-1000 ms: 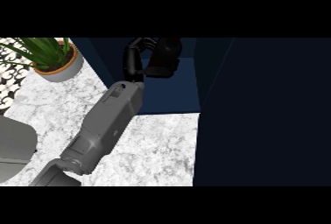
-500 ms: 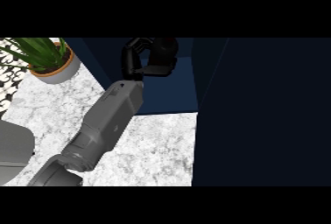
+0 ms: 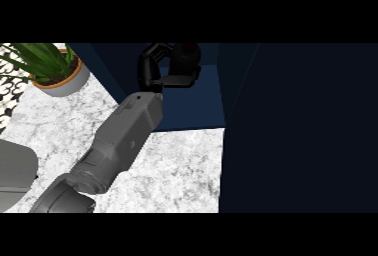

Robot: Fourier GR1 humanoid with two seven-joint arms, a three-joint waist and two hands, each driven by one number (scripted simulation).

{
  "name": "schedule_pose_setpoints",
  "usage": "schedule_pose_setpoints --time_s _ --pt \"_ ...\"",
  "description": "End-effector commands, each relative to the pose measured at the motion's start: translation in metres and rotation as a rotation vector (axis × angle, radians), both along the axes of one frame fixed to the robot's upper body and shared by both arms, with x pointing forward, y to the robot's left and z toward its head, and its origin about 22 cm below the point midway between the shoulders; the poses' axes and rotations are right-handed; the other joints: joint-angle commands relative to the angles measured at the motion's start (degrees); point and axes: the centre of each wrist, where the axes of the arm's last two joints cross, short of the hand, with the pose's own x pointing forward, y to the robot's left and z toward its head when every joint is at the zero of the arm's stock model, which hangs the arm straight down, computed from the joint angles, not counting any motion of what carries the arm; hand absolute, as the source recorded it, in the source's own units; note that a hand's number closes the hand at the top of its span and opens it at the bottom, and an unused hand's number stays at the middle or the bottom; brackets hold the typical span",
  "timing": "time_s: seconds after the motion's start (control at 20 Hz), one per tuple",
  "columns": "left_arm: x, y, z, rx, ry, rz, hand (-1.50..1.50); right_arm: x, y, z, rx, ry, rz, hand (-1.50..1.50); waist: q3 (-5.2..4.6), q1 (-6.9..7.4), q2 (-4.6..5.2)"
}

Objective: Pick up the wine, place it into the cabinet and close the cabinet

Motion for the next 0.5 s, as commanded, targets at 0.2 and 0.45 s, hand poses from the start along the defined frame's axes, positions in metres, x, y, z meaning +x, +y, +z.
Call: schedule_pose_setpoints --time_s 0.2,0.45 --pt "-0.002 0.015 -0.013 0.044 0.074 0.064 -1.5 -0.013 0.003 0.012 0.043 -0.046 0.015 -1.5 -0.23 0.08 0.53" --pt "-0.006 0.015 -0.02 0.095 0.105 0.1 -1.5 -0.006 -0.006 0.009 0.04 -0.043 -0.003 -1.5 -0.21 -0.05 0.63"
